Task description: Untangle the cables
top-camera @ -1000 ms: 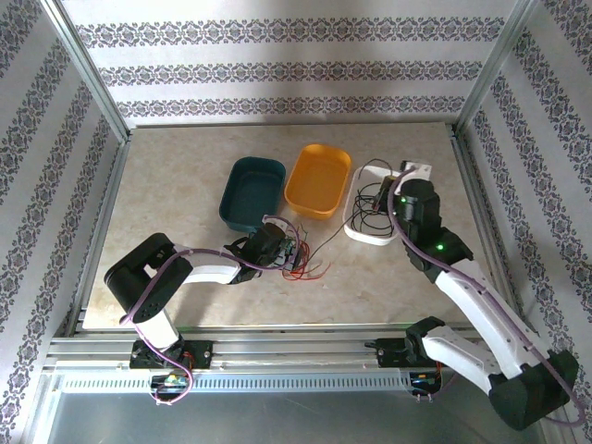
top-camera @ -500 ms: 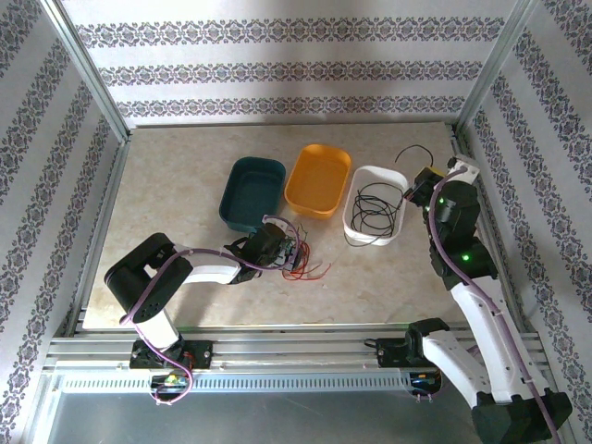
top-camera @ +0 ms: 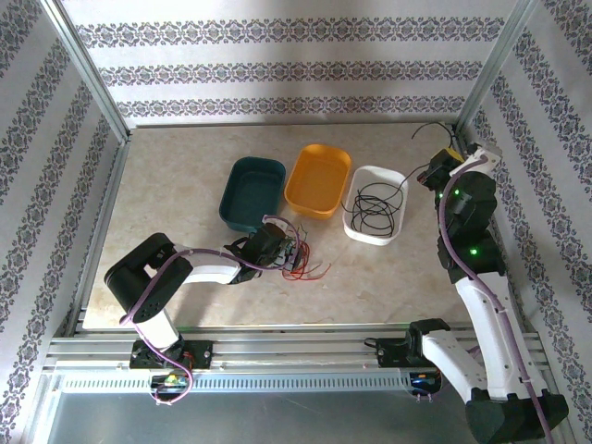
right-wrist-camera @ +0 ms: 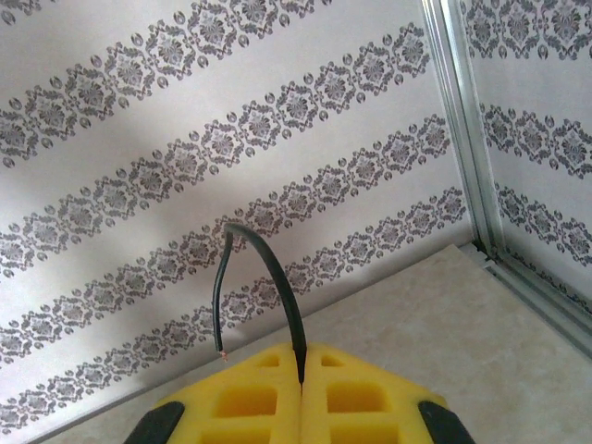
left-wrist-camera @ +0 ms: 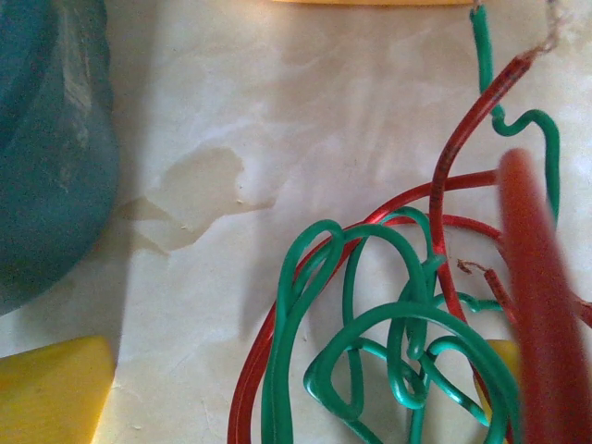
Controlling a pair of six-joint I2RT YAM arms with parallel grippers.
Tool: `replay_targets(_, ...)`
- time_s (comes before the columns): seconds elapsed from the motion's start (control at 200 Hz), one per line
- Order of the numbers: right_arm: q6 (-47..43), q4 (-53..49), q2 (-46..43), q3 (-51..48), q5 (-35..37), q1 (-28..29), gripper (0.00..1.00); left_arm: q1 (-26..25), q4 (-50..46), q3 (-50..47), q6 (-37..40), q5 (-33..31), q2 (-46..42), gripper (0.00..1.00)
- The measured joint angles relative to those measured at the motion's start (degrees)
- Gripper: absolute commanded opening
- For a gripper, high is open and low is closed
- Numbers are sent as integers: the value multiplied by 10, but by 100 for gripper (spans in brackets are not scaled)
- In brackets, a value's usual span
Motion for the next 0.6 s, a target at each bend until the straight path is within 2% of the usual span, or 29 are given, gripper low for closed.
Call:
replay_targets(0.385,-19,11,-11,0,57,-8,0,0,0,0,0,0,0,99)
replay_targets(0.6,-19,13,-26,-2,62,-11,0,0,0,0,0,0,0,99)
